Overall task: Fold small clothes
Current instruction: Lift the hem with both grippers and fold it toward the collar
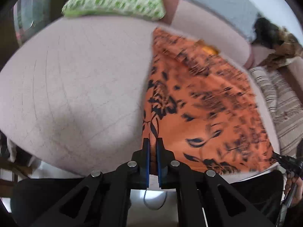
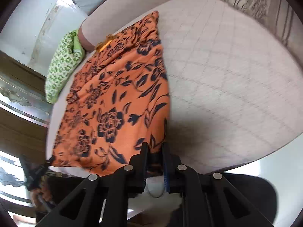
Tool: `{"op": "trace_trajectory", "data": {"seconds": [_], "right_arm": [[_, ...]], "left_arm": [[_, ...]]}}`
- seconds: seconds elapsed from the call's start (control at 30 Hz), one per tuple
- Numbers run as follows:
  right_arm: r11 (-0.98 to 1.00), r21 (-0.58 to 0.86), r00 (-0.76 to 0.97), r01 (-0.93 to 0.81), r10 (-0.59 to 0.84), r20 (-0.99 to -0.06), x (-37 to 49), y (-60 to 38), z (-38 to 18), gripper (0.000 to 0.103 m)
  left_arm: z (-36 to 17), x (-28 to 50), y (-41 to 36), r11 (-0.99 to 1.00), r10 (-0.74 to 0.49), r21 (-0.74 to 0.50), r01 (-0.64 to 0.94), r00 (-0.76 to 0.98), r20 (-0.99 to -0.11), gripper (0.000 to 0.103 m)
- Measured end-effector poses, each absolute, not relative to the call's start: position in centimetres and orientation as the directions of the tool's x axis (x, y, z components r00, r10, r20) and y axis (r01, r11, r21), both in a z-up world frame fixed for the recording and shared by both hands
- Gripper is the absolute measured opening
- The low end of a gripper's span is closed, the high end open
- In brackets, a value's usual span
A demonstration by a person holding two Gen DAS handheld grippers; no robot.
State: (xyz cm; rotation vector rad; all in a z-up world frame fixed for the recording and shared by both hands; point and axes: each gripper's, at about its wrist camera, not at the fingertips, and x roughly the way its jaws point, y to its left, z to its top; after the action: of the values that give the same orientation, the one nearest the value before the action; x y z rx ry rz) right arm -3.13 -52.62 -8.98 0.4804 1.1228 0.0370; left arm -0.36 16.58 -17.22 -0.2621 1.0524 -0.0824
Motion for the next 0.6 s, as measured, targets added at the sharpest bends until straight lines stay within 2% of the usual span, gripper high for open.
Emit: {"op": "trace_trajectory", "data": {"seconds": [0.03, 0.1, 0.13, 0.17, 0.2, 0.23, 0.27, 0.33, 0.43, 0.5, 0.53, 0.57, 0.6], "right_arm": [[0.907, 0.346, 0.399, 0.241, 0.232, -0.887, -2.9, -53.0, -10.0, 0.016], [0.873, 0.407, 0.372, 0.268, 0.296, -0.880, -2.9, -53.6, -11.1, 0.018], [0.870, 0.424, 0.400, 0.253, 0.305, -0.864, -3.3, -53.5, -10.7, 0.019], [0.868, 0.439, 0.426, 0.234, 0.315, -0.848, -3.6, -53.5, -10.1, 0.026], [0.858, 0.464, 0.459, 0.220, 0.329, -0.825, -3.9, -53.5, -9.5, 0.033], [0.851, 0.476, 0.482, 0.223, 0.328, -0.813, -4.2, -53.6, -9.0, 0.064], [0.846, 0.484, 0.515, 0.224, 0.318, -0.796, -4.4, -53.7, -8.5, 0.086], [0.857, 0.473, 0.526, 0.206, 0.311, -0.792, -4.0, -53.5, -8.0, 0.087], [0.873, 0.437, 0.464, 0.215, 0.302, -0.833, -2.6, -53.1, -9.5, 0.087], [0.866, 0.446, 0.415, 0.226, 0.329, -0.848, -2.0, -52.5, -10.9, 0.079], [0.859, 0.466, 0.414, 0.211, 0.353, -0.839, -2.1, -52.3, -10.8, 0.058], [0.857, 0.477, 0.417, 0.196, 0.368, -0.831, -2.3, -52.0, -10.6, 0.040], [0.853, 0.489, 0.422, 0.181, 0.382, -0.822, -2.4, -51.8, -10.1, 0.036]], "left_arm": [[-18.5, 0.2, 16.8, 0.965, -0.196, -0.252, -0.072, 0.442, -0.875, 0.012], [-18.4, -0.1, 16.7, 0.961, -0.203, -0.267, -0.075, 0.465, -0.861, 0.014], [-17.9, -0.5, 16.5, 0.963, -0.202, -0.264, -0.063, 0.485, -0.851, 0.026], [-17.0, -1.0, 16.1, 0.965, -0.198, -0.258, -0.041, 0.527, -0.827, 0.034], [-16.5, -1.4, 15.9, 0.967, -0.193, -0.252, -0.032, 0.550, -0.812, 0.051], [-16.1, -1.6, 15.7, 0.969, -0.186, -0.245, -0.026, 0.574, -0.798, 0.063], [-15.8, -1.8, 15.6, 0.972, -0.179, -0.233, -0.016, 0.592, -0.786, 0.064], [-16.4, -1.3, 15.3, 0.977, -0.163, -0.212, -0.018, 0.574, -0.802, 0.064], [-19.1, -0.3, 15.2, 0.980, -0.155, -0.196, -0.041, 0.465, -0.872, 0.063], [-19.4, -0.5, 15.0, 0.981, -0.149, -0.188, -0.038, 0.472, -0.869, 0.062], [-19.2, -0.7, 14.9, 0.980, -0.159, -0.195, -0.029, 0.468, -0.869, 0.043], [-19.0, -0.9, 15.0, 0.976, -0.182, -0.216, -0.020, 0.468, -0.865, 0.032], [-18.7, -1.2, 15.0, 0.974, -0.189, -0.225, -0.019, 0.478, -0.858, 0.028]]}}
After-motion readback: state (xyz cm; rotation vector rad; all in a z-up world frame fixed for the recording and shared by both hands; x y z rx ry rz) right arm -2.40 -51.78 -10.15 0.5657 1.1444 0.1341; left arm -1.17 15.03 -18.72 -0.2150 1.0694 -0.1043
